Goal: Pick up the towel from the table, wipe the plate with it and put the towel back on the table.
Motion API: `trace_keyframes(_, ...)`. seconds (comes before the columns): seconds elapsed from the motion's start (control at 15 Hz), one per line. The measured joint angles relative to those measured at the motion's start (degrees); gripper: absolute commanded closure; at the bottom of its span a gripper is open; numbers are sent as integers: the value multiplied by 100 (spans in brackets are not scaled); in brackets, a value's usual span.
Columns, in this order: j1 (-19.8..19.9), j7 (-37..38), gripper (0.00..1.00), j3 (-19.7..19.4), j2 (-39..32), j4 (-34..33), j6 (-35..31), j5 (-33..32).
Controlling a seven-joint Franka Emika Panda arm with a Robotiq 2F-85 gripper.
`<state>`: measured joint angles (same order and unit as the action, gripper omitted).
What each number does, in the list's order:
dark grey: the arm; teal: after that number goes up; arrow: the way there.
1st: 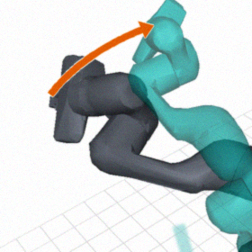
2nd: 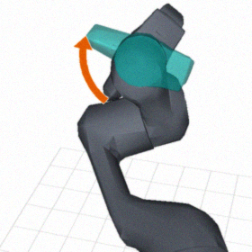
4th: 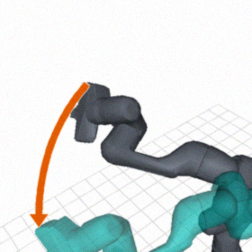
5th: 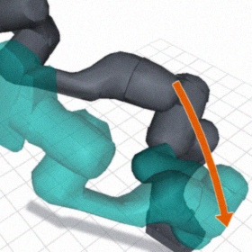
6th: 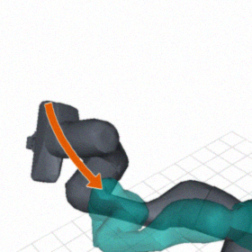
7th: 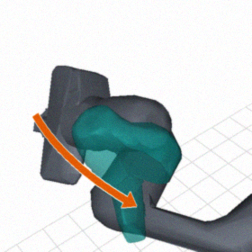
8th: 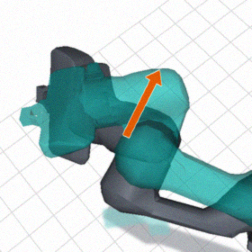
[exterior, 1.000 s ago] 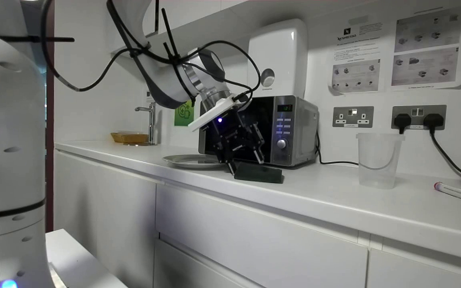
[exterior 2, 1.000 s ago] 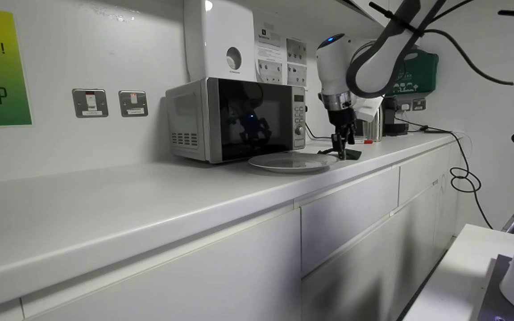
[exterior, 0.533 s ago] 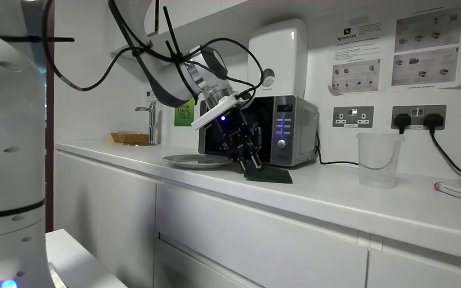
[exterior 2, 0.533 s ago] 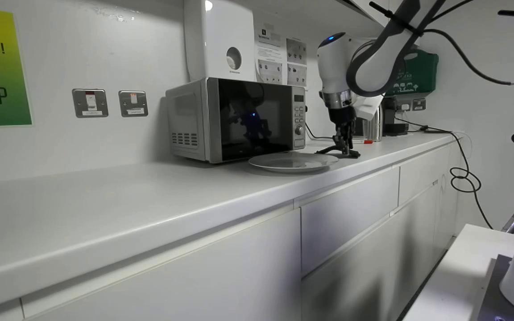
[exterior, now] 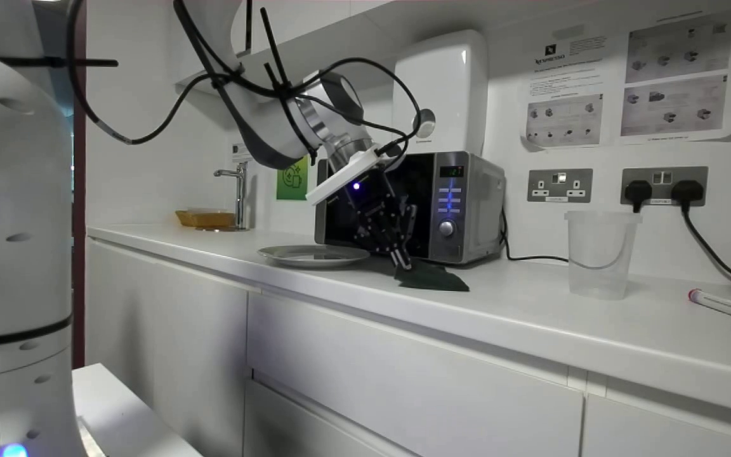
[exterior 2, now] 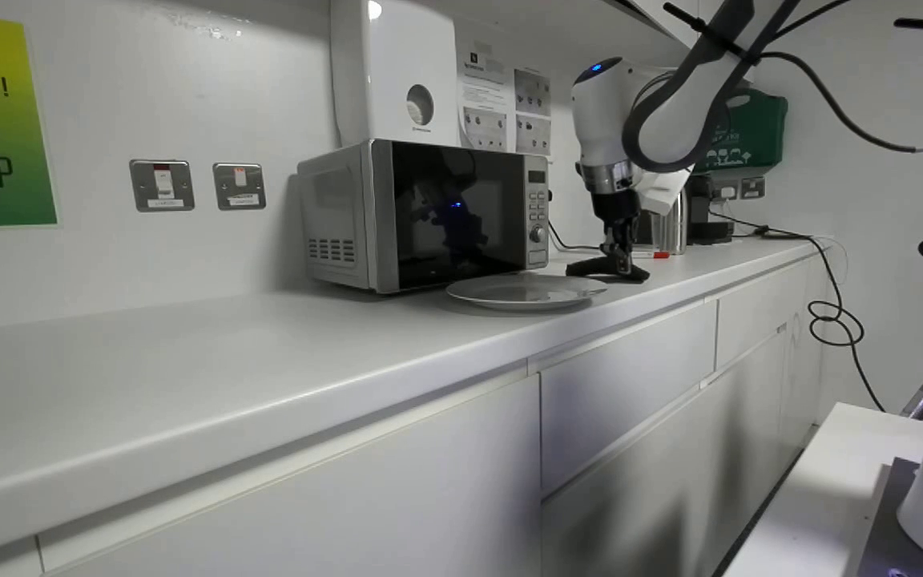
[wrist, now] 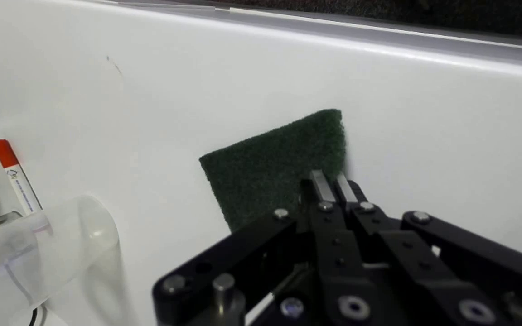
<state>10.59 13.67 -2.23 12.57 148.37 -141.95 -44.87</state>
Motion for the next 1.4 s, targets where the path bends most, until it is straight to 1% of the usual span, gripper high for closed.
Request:
trace_keyframes(0.13,-5,0,99,-23,0,-16,0,107)
trace_keyframes(0.47,-37,-3,99,-39,11,-120,0,677)
trace_keyframes(0.93,-119,-34,99,-24,56,-262,0,1274)
trace_keyframes(1.13,-238,-37,99,9,91,-308,1,1620)
trace_keyframes(1.4,-477,-164,99,96,184,-329,25,2286)
